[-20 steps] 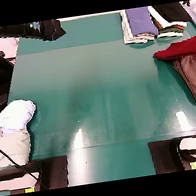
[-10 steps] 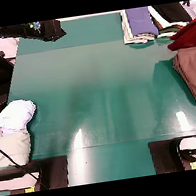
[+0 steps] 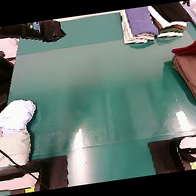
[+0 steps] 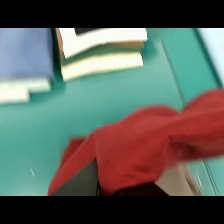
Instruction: Fold the shirts.
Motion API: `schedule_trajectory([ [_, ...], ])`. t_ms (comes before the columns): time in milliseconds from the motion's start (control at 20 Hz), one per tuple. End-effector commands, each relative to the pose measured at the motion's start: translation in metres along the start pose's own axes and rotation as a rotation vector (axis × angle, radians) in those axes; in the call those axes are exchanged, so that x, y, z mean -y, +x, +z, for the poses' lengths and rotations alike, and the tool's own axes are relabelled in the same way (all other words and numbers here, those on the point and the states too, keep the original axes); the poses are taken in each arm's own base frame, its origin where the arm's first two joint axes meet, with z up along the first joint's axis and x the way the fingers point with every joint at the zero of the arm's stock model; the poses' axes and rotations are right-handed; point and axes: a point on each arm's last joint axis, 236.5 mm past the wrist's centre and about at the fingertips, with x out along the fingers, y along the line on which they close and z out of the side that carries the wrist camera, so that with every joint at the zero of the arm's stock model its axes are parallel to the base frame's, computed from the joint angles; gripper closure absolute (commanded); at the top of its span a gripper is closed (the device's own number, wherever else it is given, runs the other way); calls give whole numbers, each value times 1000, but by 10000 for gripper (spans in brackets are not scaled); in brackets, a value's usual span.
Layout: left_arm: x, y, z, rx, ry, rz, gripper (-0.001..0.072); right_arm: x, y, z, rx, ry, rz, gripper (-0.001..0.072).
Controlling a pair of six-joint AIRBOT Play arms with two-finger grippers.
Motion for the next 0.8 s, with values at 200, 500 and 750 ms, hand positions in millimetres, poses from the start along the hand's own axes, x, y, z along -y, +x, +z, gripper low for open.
schedule_trajectory([
  [200, 0, 0, -3, -13, 25, -1, 681, 45, -32, -136, -265, 98, -152, 691],
  [500, 1, -1, -10, -43, 30, -4, 681, 53, -46, -202, -327, 254, -190, 225],
  [750, 1, -1, -10, -43, 50, -5, 681, 46, -71, -173, -184, 271, -225, 114],
])
